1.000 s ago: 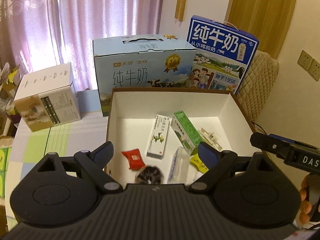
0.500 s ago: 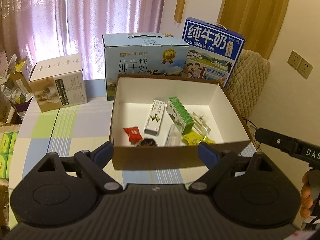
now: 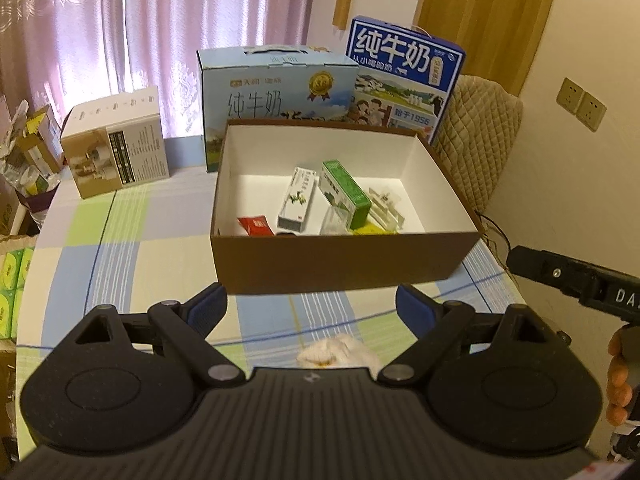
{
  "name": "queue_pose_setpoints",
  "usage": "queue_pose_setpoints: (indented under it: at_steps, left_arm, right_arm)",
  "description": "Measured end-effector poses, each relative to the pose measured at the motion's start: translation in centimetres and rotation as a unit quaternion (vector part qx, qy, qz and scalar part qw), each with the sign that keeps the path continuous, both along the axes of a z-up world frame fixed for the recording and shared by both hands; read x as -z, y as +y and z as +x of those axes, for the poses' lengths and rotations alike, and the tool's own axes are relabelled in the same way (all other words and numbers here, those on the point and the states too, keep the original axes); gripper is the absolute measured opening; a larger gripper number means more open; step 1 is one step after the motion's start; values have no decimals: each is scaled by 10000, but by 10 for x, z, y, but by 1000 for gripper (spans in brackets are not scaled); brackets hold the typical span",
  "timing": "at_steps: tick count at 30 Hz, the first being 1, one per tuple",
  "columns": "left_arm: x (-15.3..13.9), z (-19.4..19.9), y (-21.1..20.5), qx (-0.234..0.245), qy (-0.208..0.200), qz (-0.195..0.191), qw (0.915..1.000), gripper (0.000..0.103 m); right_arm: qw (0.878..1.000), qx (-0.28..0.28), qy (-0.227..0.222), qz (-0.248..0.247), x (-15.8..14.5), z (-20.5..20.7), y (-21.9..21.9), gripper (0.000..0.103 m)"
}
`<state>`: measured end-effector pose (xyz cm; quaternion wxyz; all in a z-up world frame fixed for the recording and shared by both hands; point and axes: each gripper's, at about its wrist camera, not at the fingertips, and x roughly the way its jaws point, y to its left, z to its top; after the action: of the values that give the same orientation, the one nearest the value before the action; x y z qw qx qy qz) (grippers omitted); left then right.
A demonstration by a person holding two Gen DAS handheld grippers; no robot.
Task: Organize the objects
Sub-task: 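Withdraw both tools from the box toward the white cloth and blue tube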
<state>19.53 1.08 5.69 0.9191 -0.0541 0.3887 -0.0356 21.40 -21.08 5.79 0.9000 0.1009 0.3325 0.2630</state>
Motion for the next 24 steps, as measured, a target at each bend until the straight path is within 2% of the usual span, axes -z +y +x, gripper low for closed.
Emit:
queue_pose_setpoints:
  at_steps: [16, 24]
  left_arm:
    - [12, -24, -1, -8, 122, 68, 9999, 89]
    - [29, -28, -1, -34, 362, 120, 9993, 89]
  right_arm:
    - [9995, -50, 256, -175, 19, -24, -3, 72]
    - [9973, 42, 623, -392, 46, -29, -6, 72]
